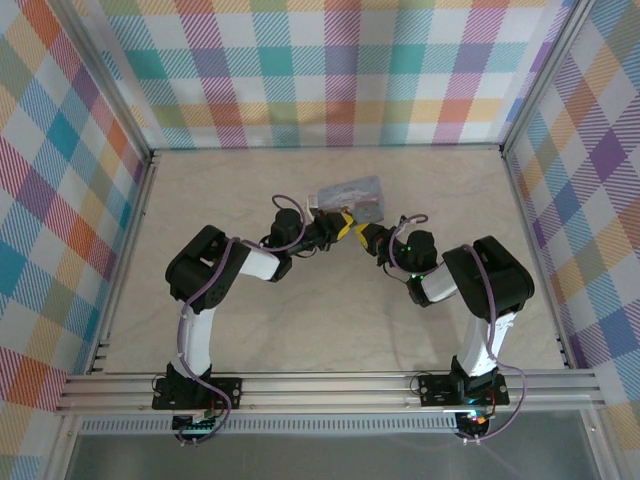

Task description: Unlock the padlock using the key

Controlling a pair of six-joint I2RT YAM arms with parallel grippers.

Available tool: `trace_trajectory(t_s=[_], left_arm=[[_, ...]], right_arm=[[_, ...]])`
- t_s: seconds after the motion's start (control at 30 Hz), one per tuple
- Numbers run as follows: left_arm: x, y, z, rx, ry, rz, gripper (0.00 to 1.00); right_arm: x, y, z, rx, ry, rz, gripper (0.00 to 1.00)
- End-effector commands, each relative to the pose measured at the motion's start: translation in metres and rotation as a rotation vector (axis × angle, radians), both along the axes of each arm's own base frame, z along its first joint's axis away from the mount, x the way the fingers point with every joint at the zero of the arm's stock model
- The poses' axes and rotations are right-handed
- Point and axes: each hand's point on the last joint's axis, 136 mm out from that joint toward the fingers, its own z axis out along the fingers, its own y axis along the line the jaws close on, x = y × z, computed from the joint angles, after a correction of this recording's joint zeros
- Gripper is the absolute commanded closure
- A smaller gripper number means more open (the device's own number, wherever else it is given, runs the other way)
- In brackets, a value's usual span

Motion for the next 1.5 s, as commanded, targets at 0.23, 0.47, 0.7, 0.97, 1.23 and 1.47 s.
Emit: trace_trajectory(t_s=[0.23, 0.47, 0.7, 0.97, 1.23, 1.47], left_arm=[[-0.086, -0.059, 0.035, -0.031, -0.104, -0.403, 0.97], [-0.053, -0.022, -0.003, 0.126, -0.027, -0.229, 0.97], [-0.031, -0.007, -0.021, 0.174, 0.02, -0.153, 0.96], [-0.032, -0.009, -0.023, 0.174, 0.035, -0.166, 0.95], [-0.034, -0.009, -0.021, 0.167, 0.042, -0.174, 0.94], [-0.035, -0.01, -0.014, 0.157, 0.038, -0.184, 0.94]], right_arm=[[0.026, 0.013, 0.007, -0.016, 0.003, 0.019, 1.0], [0.003, -0.004, -0.011, -0.179, 0.049, 0.066, 0.78], [-0.04, -0.021, -0.028, -0.473, 0.121, 0.191, 0.63], [-0.063, -0.03, -0.022, -0.81, 0.043, 0.319, 0.67], [-0.056, -0.016, -0.012, -1.154, -0.135, 0.408, 0.63], [-0.047, -0.008, -0.022, -1.35, -0.198, 0.463, 0.58]])
